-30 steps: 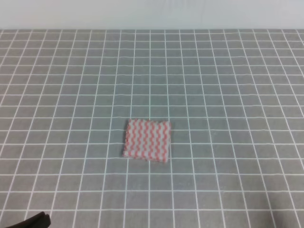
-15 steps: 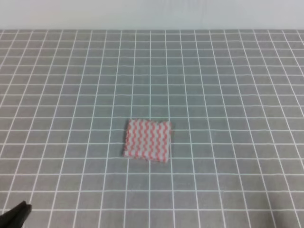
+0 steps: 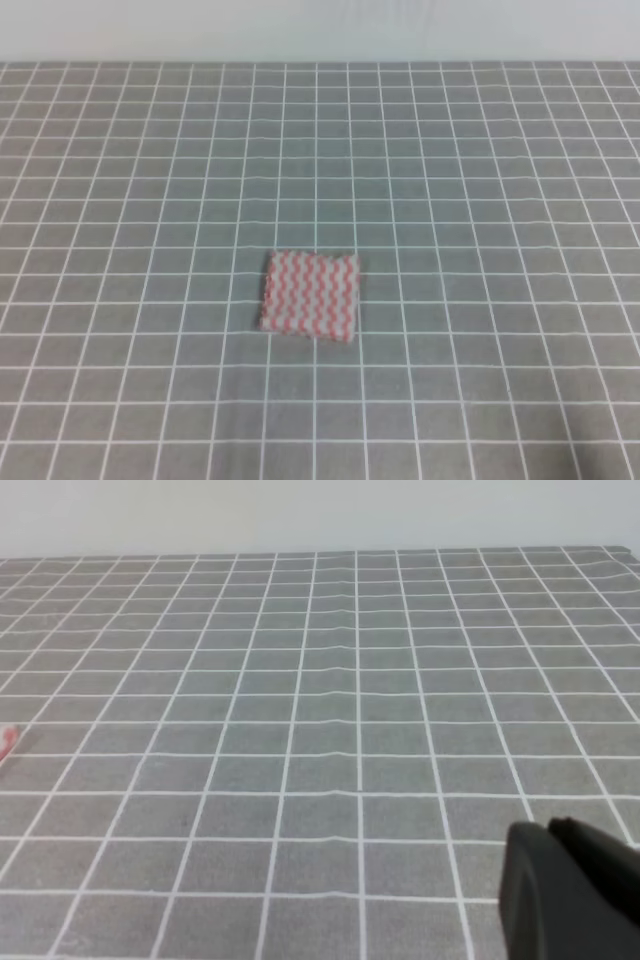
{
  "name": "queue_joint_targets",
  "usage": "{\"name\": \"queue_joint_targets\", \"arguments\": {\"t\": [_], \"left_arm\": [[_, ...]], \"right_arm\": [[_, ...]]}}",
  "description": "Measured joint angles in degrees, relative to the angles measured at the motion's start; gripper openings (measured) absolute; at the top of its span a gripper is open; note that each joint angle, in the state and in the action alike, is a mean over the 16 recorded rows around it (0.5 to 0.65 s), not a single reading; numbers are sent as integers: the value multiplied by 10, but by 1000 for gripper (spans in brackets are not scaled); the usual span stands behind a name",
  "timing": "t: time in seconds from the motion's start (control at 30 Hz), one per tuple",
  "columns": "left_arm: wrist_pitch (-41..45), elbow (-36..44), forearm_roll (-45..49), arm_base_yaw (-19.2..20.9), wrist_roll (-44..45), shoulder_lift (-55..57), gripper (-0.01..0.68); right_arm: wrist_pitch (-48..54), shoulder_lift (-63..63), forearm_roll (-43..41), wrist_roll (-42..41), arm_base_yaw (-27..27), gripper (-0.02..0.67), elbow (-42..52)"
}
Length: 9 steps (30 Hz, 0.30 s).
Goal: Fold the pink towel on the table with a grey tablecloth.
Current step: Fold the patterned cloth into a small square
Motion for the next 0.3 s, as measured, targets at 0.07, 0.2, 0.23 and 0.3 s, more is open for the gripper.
{"name": "queue_joint_targets", "arguments": {"t": [0.07, 0.2, 0.23, 0.3], "left_arm": [[11, 0, 14, 2, -8, 0, -2], [26, 1, 32, 2, -14, -1, -1], [30, 1, 37, 2, -15, -2, -1], [38, 1, 42, 2, -15, -2, -1]], "right_arm": [[0, 0, 0, 0, 0, -16, -1], [1, 1, 0, 0, 0, -16, -2], [1, 1, 1, 0, 0, -16, -2], [1, 1, 0, 0, 0, -16, -2]]}}
